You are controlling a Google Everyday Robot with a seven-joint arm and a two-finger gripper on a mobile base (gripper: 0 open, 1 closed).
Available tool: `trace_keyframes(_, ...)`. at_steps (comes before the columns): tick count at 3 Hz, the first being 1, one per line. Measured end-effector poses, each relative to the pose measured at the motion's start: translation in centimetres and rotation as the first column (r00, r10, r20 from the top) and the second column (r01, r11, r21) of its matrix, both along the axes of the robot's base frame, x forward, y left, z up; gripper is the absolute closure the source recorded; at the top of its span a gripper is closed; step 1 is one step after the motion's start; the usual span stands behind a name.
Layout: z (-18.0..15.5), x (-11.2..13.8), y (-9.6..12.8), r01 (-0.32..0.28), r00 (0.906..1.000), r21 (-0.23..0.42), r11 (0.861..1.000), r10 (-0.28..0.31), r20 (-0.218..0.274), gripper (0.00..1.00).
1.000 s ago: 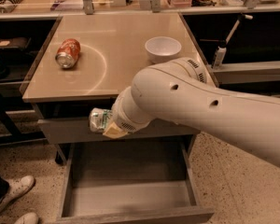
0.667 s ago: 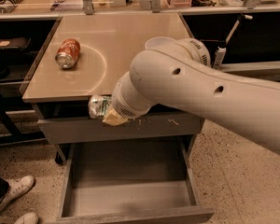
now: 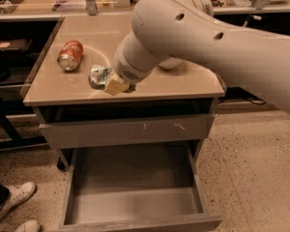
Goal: Pick 7up can from middle drawer and place on counter
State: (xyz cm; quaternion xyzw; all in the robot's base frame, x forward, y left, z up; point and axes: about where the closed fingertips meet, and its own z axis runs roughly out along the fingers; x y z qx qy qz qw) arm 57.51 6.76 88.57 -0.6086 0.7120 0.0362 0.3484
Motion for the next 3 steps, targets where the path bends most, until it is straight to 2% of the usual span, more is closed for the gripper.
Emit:
trace_keyframes(1,0.9,3.7,0.4,-0.002,1.0000,0.017,1.000,0.003,-0.008,1.00)
trace_keyframes(3,-0.2,9.8,2.2,-0.005,0.9983,0.050,0.999,0.008,-0.057,1.00)
